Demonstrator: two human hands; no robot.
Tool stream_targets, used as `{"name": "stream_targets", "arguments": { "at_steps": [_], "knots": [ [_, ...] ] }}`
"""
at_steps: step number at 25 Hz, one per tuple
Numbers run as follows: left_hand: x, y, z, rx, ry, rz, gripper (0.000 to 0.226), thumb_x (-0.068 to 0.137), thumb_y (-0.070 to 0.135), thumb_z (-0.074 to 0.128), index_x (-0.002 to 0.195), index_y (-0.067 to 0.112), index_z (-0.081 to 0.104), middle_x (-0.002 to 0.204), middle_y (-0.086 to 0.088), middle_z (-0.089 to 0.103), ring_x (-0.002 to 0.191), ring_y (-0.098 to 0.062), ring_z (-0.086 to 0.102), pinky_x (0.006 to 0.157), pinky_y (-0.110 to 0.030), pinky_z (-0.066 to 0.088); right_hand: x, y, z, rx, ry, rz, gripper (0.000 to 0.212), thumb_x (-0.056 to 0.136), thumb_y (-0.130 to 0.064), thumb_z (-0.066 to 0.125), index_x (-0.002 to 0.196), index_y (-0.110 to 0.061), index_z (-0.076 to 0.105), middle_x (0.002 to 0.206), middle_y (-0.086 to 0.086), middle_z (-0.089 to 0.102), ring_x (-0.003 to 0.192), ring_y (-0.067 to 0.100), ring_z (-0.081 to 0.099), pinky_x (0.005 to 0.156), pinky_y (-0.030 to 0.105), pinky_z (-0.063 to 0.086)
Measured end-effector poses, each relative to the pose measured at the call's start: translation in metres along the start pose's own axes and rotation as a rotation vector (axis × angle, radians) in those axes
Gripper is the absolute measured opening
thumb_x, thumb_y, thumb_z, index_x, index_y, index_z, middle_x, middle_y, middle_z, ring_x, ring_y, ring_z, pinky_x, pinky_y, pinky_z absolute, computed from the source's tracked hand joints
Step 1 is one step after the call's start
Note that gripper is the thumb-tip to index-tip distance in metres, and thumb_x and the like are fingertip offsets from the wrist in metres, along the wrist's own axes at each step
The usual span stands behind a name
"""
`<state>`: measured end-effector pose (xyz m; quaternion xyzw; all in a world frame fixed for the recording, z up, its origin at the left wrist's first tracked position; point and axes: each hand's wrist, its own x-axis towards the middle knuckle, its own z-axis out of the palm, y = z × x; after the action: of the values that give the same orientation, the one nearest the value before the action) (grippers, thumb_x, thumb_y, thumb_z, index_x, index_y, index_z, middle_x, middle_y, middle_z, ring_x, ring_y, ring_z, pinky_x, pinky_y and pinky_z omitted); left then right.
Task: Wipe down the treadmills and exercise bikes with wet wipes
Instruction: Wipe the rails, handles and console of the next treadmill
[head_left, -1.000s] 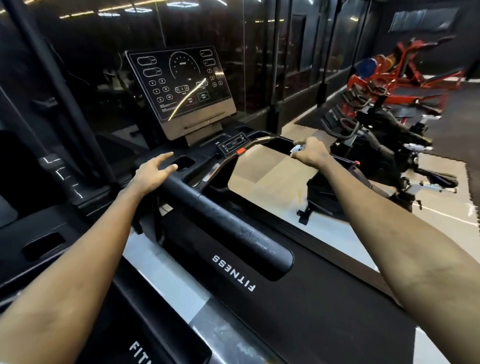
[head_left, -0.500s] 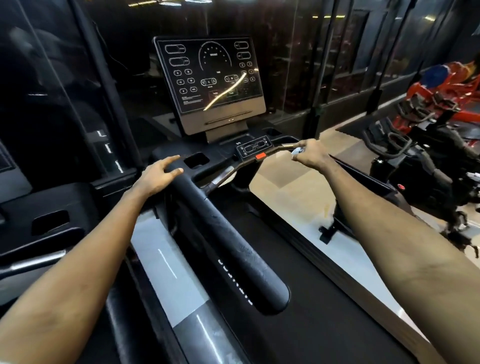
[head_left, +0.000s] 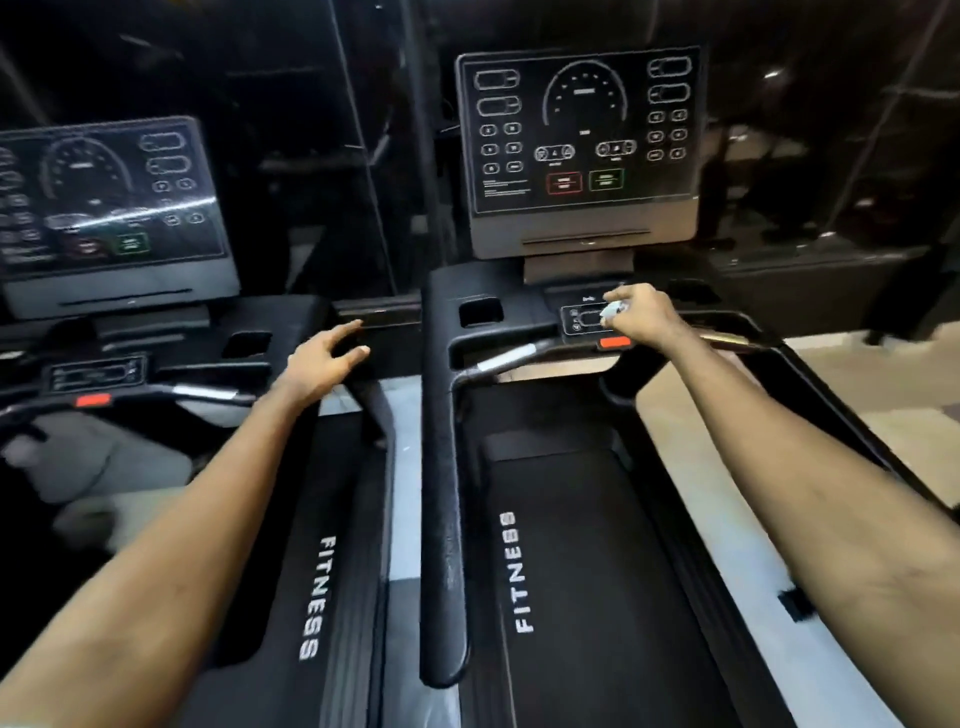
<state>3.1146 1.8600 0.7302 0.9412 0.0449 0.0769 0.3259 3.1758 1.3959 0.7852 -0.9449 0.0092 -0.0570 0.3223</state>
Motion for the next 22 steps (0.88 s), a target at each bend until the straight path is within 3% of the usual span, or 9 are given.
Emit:
{"name": "stream_targets", "arguments": {
  "at_steps": [3, 5, 8, 10, 14, 18, 20, 22],
  "knots": [
    [-0.033, -0.004, 0.001, 0.026, 0.024, -0.089, 0.067, 0.084, 0.064, 0.06, 0.146, 0.041, 0.049, 0.149, 0.001, 0.052, 0.14, -0.02, 0.045, 0.12, -0.041, 0.031, 0.03, -0.001, 0.02, 0.061, -0.059, -0.04, 0.043, 0.086, -0.014, 0.073, 0.129, -0.015, 0.068, 0.129, 0.007, 0.067, 0.121, 0.024, 0.06, 0.092, 0.019, 0.04],
    [-0.044, -0.009, 0.008, 0.05, 0.051, -0.161, 0.059, 0.092, 0.052, 0.064, 0.147, 0.038, 0.048, 0.15, -0.002, 0.051, 0.141, -0.021, 0.044, 0.12, -0.039, 0.03, 0.051, -0.005, 0.044, 0.088, -0.126, -0.103, 0.043, 0.085, -0.014, 0.073, 0.128, -0.014, 0.069, 0.131, 0.007, 0.067, 0.123, 0.023, 0.06, 0.098, 0.02, 0.04],
    [-0.062, -0.018, 0.022, 0.051, 0.094, -0.255, 0.075, 0.077, 0.072, 0.054, 0.146, 0.044, 0.046, 0.15, 0.0, 0.051, 0.141, -0.02, 0.044, 0.119, -0.048, 0.03, 0.082, -0.013, 0.081, 0.078, -0.221, -0.179, 0.04, 0.085, -0.014, 0.072, 0.125, -0.014, 0.07, 0.127, 0.006, 0.069, 0.119, 0.023, 0.062, 0.096, 0.021, 0.042],
    [-0.067, -0.024, 0.032, 0.018, 0.147, -0.316, 0.076, 0.074, 0.074, 0.051, 0.145, 0.047, 0.046, 0.15, 0.004, 0.051, 0.14, -0.018, 0.045, 0.119, -0.049, 0.031, 0.104, -0.019, 0.097, 0.1, -0.254, -0.215, 0.04, 0.085, -0.014, 0.071, 0.125, -0.015, 0.07, 0.123, 0.006, 0.071, 0.115, 0.022, 0.063, 0.091, 0.019, 0.041],
    [-0.073, -0.014, 0.046, 0.017, 0.17, -0.403, 0.066, 0.086, 0.06, 0.059, 0.147, 0.041, 0.047, 0.15, 0.004, 0.052, 0.139, -0.018, 0.047, 0.118, -0.041, 0.034, 0.139, -0.029, 0.113, 0.048, -0.369, -0.326, 0.044, 0.082, -0.017, 0.072, 0.126, -0.017, 0.069, 0.118, 0.004, 0.073, 0.113, 0.019, 0.065, 0.097, 0.023, 0.045],
    [-0.078, 0.004, 0.052, 0.041, 0.266, -0.482, 0.054, 0.097, 0.037, 0.064, 0.149, 0.029, 0.049, 0.149, 0.0, 0.053, 0.138, -0.019, 0.047, 0.112, -0.029, 0.031, 0.169, -0.041, 0.122, 0.039, -0.42, -0.415, 0.045, 0.084, -0.016, 0.074, 0.129, -0.016, 0.068, 0.126, 0.007, 0.069, 0.12, 0.024, 0.061, 0.097, 0.025, 0.044],
    [-0.088, 0.01, 0.063, 0.043, 0.296, -0.526, 0.054, 0.098, 0.036, 0.063, 0.149, 0.029, 0.049, 0.15, 0.001, 0.052, 0.14, -0.019, 0.045, 0.114, -0.031, 0.03, 0.174, -0.045, 0.135, 0.029, -0.471, -0.457, 0.045, 0.083, -0.016, 0.074, 0.128, -0.016, 0.069, 0.128, 0.007, 0.068, 0.122, 0.024, 0.06, 0.1, 0.026, 0.043],
    [-0.105, 0.009, 0.074, 0.044, 0.315, -0.605, 0.057, 0.095, 0.049, 0.061, 0.148, 0.038, 0.047, 0.152, 0.004, 0.049, 0.142, -0.019, 0.041, 0.119, -0.041, 0.029, 0.177, -0.051, 0.155, 0.047, -0.553, -0.494, 0.043, 0.082, -0.017, 0.073, 0.125, -0.016, 0.07, 0.122, 0.007, 0.071, 0.116, 0.023, 0.063, 0.097, 0.026, 0.044]
  ]
}}
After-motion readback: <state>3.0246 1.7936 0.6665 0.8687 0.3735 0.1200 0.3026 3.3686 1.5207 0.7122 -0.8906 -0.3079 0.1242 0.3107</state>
